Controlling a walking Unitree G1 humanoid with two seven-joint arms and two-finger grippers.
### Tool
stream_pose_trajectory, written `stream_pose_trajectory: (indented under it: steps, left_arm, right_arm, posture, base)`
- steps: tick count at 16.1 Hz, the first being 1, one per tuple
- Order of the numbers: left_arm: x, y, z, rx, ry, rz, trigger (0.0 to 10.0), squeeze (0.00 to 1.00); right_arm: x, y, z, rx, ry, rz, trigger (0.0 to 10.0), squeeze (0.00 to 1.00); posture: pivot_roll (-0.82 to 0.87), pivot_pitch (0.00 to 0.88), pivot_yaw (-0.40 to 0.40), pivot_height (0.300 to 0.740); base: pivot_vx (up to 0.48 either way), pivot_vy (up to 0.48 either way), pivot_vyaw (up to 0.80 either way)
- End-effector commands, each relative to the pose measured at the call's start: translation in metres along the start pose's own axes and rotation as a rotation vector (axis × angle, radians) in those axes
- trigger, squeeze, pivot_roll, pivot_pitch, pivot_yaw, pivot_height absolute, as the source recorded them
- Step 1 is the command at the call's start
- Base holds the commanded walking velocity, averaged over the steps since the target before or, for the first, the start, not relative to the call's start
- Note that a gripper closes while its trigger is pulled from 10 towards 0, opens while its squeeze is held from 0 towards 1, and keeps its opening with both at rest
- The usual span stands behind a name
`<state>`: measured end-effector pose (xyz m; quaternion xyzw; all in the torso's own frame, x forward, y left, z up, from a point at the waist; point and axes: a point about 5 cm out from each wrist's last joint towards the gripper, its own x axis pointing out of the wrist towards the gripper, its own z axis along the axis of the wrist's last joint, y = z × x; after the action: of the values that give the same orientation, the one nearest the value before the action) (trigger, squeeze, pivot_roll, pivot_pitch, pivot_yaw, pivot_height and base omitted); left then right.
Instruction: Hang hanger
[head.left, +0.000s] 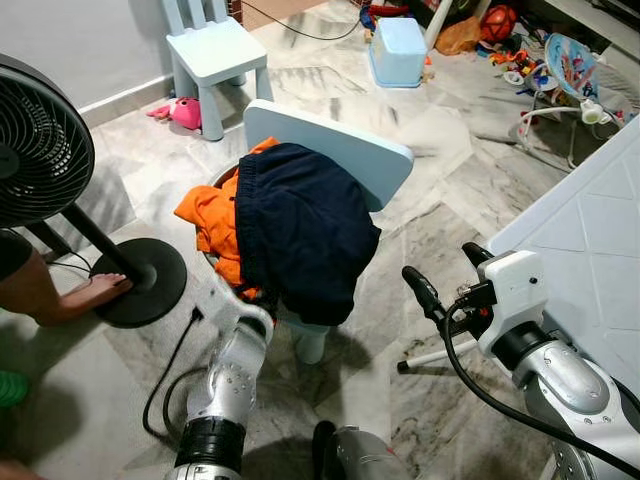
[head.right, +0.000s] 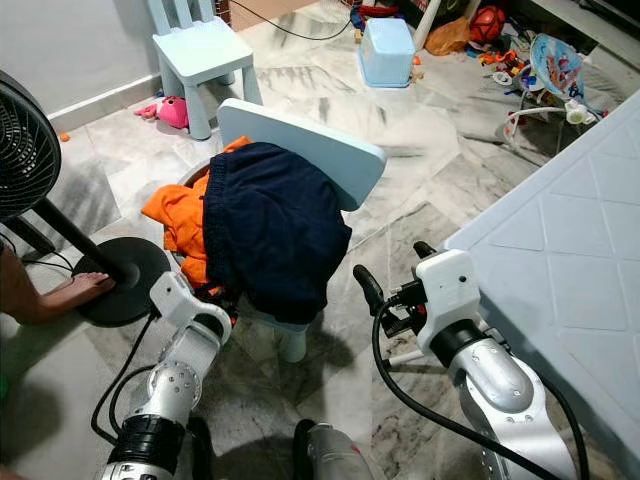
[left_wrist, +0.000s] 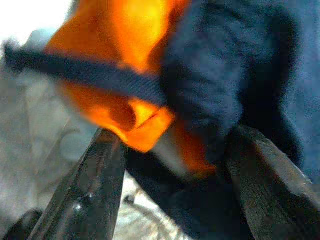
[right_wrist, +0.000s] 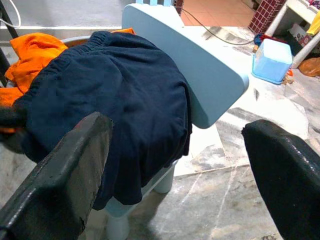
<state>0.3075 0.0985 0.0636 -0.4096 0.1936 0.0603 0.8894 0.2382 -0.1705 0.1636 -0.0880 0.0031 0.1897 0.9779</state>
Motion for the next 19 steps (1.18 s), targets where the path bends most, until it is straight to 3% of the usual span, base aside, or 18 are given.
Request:
stream_pose_trajectory:
  steps: [1, 3, 5, 9, 12, 14, 15, 17, 18, 19]
  left_arm:
    - [-0.012, -0.019, -0.033, -0.024, 0.059, -0.042, 10.0, 0.0]
    - [-0.015, -0.023, -0.023, 0.039, 0.013, -0.065, 10.0, 0.0]
    - [-0.016, -0.024, -0.022, 0.017, 0.006, -0.064, 10.0, 0.0]
    - [-0.016, -0.019, -0.043, -0.019, 0.092, -0.026, 10.0, 0.0]
    - [-0.031, -0.013, -0.062, 0.079, 0.238, 0.008, 10.0, 0.0]
    - [-0.046, -0.015, -0.055, 0.113, 0.219, -0.023, 10.0, 0.0]
    - [-0.056, -0.02, -0.043, 0.203, 0.156, -0.08, 10.0, 0.0]
    - [-0.065, -0.026, -0.035, 0.299, 0.119, -0.161, 10.0, 0.0]
    - [-0.071, -0.029, -0.033, 0.309, 0.111, -0.212, 10.0, 0.59]
    - [-0.078, -0.032, -0.032, 0.356, 0.095, -0.282, 10.0, 1.0]
  right_arm:
    - [-0.003, -0.003, -0.005, -0.004, 0.021, -0.013, 10.0, 0.0]
    - [-0.002, -0.004, -0.005, -0.005, 0.019, -0.014, 10.0, 0.0]
    - [-0.001, -0.004, -0.005, -0.005, 0.018, -0.015, 10.0, 0.0]
    - [0.0, -0.004, -0.004, -0.011, 0.011, -0.012, 10.0, 0.0]
    - [-0.001, -0.009, -0.003, -0.023, 0.012, -0.02, 10.0, 0.0]
    - [0.0, -0.012, -0.004, -0.028, 0.013, -0.027, 10.0, 0.0]
    - [0.001, -0.013, -0.004, -0.029, 0.012, -0.029, 10.0, 0.0]
    - [0.003, -0.012, -0.005, -0.028, 0.01, -0.028, 10.0, 0.0]
    - [0.005, -0.011, -0.005, -0.027, 0.006, -0.024, 10.0, 0.0]
    - [0.008, -0.01, -0.006, -0.026, 0.001, -0.019, 10.0, 0.0]
  posture:
    - [-0.23, 0.261, -0.137, 0.74]
    - [-0.23, 0.262, -0.136, 0.74]
    - [-0.22, 0.262, -0.137, 0.74]
    - [-0.23, 0.26, -0.135, 0.74]
    - [-0.23, 0.258, -0.134, 0.74]
    - [-0.22, 0.258, -0.128, 0.74]
    - [-0.21, 0.256, -0.127, 0.74]
    - [-0.2, 0.252, -0.129, 0.74]
    - [-0.19, 0.247, -0.131, 0.74]
    - [-0.18, 0.245, -0.131, 0.74]
  base:
    - [0.0, 0.0, 0.0]
    - [0.0, 0.0, 0.0]
    - [0.0, 0.0, 0.0]
    - [0.0, 0.0, 0.0]
    - [0.0, 0.0, 0.0]
    - [0.0, 0.0, 0.0]
    - [0.0, 0.0, 0.0]
    - [0.0, 0.0, 0.0]
    - [0.0, 0.0, 0.0]
    - [0.0, 0.0, 0.0]
